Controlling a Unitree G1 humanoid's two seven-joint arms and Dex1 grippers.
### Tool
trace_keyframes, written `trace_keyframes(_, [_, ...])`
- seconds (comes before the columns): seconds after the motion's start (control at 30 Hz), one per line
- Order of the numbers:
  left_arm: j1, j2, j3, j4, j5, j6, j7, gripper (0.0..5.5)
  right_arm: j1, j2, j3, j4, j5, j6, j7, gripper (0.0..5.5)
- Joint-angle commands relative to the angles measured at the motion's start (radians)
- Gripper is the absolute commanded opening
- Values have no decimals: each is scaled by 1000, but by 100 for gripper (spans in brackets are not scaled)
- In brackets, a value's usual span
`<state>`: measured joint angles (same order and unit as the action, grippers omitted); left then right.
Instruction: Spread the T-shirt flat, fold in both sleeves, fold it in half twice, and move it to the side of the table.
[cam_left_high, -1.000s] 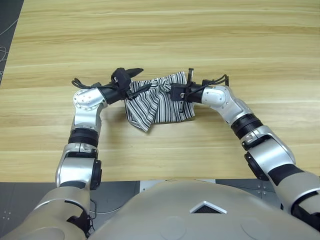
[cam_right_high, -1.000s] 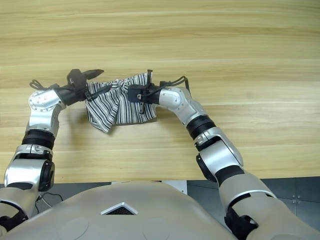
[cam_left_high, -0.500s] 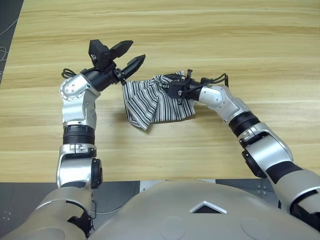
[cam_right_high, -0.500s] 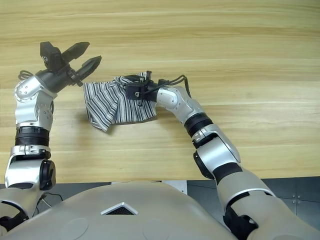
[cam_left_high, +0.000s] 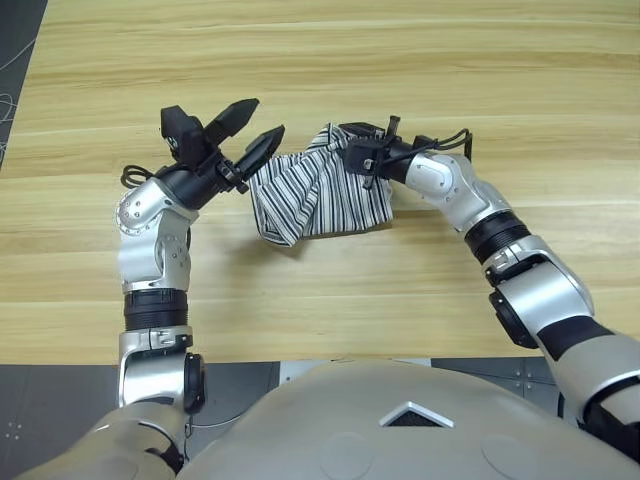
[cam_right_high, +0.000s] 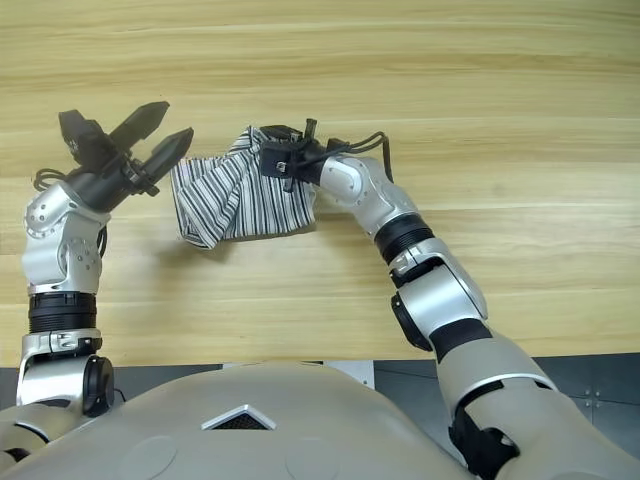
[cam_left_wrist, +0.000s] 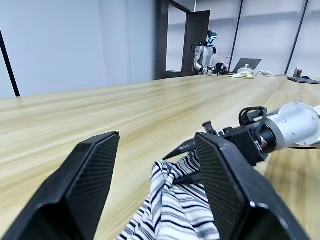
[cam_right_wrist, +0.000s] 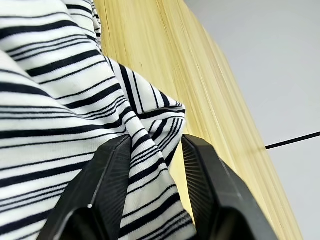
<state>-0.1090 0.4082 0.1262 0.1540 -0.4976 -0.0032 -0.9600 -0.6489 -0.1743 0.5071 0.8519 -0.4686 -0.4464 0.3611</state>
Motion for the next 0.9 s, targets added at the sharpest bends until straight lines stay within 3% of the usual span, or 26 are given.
trace_keyframes(0.03, [9,6,17,-26,-2,19,21,284,-13,-23,3,-5,-12,19,32,180])
trace_keyframes(0.33, [137,30,-30,-38,91,139,122,284,-6,-18,-13,-16,9,39,45,180])
trace_keyframes(0.57, [251,5,18,-197,15,323,222,284,12,-5,-113,-188,140,88,94,180])
trace_keyframes(0.9, [302,-41,99,-298,-80,545,427,284,109,1,-74,-303,140,150,137,180])
